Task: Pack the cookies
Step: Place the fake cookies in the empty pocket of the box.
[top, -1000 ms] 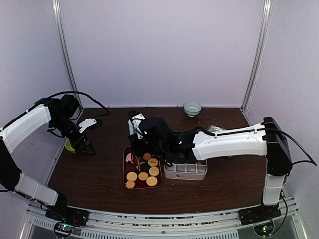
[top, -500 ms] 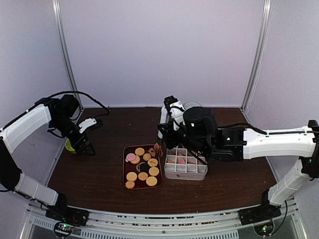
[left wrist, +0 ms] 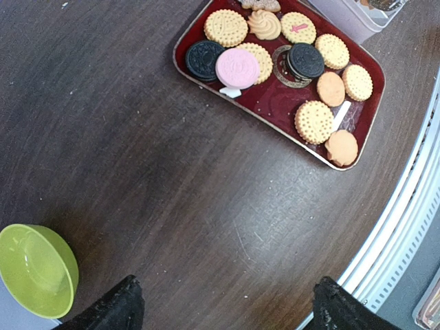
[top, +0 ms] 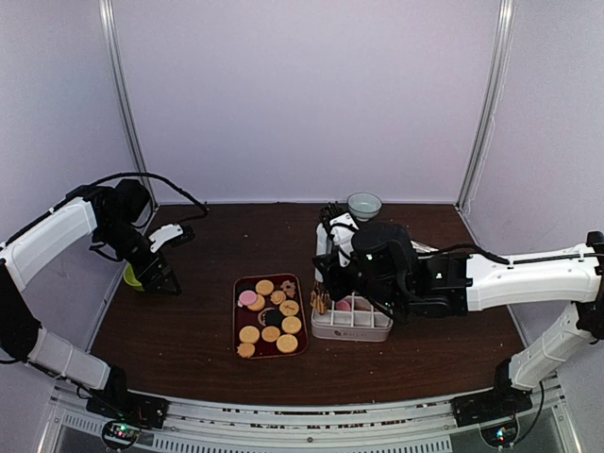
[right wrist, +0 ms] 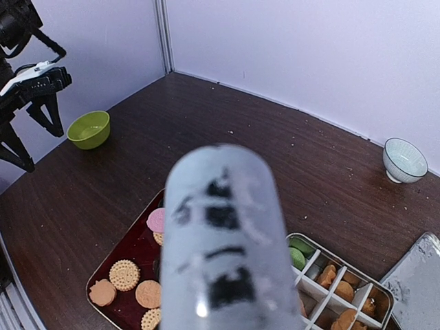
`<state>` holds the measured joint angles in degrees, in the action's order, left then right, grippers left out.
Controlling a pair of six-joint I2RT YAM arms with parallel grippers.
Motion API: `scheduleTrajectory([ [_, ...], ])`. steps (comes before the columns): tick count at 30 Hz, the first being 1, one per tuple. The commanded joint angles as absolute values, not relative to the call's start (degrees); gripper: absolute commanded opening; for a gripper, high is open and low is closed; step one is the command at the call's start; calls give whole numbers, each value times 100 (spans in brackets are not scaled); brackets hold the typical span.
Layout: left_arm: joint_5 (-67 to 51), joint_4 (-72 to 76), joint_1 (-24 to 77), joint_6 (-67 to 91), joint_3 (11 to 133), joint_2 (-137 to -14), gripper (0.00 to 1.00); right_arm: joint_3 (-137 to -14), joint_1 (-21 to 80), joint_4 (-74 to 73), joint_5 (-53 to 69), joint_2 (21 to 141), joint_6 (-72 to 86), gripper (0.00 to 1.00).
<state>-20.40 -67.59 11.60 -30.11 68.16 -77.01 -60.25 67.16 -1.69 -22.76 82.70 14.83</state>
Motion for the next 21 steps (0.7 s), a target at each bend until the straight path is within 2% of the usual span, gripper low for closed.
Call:
scheduleTrajectory([
  [1,-2126,-6768,1116,-3040,6848,-7637,88,-5967,6707,-109,-2335,8134,1529,4],
  [4,-2127,-6763,1120,-3039,6847,-7646,88,-5961,6708,-156,-2353,8162,1540,10],
  [7,-2127,-6768,1117,-3039,6838,-7630,88,-5975,6708,-189,-2403,8195,1525,23],
  [14,-2102,-6767,1123,-3056,6812,-7594,88,-6108,6709,-241,-2461,8230,1429,36],
  [21,-2118,-6763,1120,-3052,6833,-7602,88,-6249,6714,-228,-2472,8156,1339,36],
])
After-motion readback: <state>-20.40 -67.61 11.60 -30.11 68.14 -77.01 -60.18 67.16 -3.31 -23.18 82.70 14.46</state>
